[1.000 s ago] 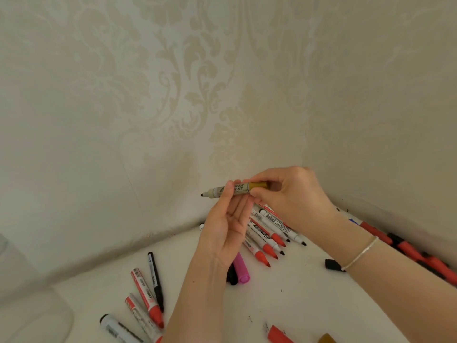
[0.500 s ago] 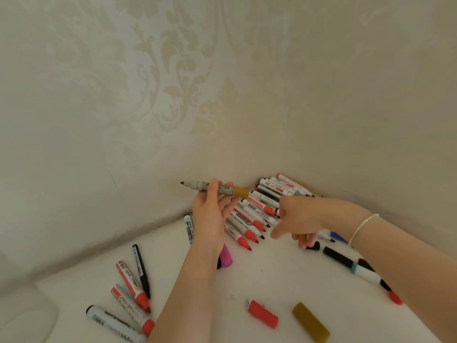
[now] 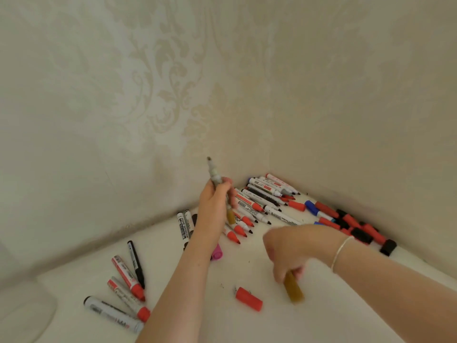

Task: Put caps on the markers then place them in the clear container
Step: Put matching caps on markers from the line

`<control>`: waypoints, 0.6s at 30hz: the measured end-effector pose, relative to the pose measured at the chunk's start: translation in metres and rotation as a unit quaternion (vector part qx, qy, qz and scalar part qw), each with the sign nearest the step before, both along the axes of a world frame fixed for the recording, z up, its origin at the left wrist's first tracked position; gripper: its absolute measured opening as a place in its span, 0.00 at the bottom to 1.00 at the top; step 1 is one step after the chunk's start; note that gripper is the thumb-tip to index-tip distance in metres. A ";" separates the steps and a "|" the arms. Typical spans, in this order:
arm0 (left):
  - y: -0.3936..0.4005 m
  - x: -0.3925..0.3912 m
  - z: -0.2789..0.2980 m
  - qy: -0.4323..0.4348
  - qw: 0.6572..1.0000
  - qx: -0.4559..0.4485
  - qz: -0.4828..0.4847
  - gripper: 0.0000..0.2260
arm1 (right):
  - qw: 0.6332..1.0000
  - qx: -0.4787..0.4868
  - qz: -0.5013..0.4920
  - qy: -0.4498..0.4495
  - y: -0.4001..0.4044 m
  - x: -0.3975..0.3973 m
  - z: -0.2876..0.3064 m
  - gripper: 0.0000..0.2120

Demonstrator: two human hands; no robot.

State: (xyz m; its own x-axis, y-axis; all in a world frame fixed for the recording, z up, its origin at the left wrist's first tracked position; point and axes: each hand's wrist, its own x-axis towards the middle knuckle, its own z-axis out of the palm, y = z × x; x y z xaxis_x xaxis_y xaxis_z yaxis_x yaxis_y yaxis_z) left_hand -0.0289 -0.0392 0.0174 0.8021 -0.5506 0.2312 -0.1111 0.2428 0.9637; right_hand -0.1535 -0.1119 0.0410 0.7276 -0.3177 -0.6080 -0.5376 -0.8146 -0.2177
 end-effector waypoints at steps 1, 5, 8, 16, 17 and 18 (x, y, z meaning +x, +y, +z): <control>0.005 -0.003 -0.002 -0.054 0.998 0.038 -0.002 0.06 | 0.994 0.002 -0.030 -0.103 -0.009 0.000 0.007 0.11; 0.028 -0.016 -0.011 -0.247 0.952 0.176 -0.024 0.09 | 0.807 0.084 -0.227 -0.539 -0.031 -0.002 0.046 0.07; 0.038 -0.021 -0.009 -0.311 0.922 0.229 0.013 0.14 | 0.726 0.146 -0.257 -0.621 -0.030 -0.006 0.062 0.05; 0.043 -0.028 -0.003 -0.321 0.913 0.248 0.040 0.13 | 0.720 0.256 -0.260 -0.591 -0.010 -0.004 0.052 0.04; 0.043 -0.028 -0.003 -0.322 0.913 0.249 0.043 0.13 | 0.728 0.257 -0.260 -0.579 -0.009 -0.004 0.052 0.08; 0.043 -0.028 -0.002 -0.321 0.913 0.248 0.043 0.13 | 0.741 0.251 -0.257 -0.567 -0.009 -0.003 0.053 0.12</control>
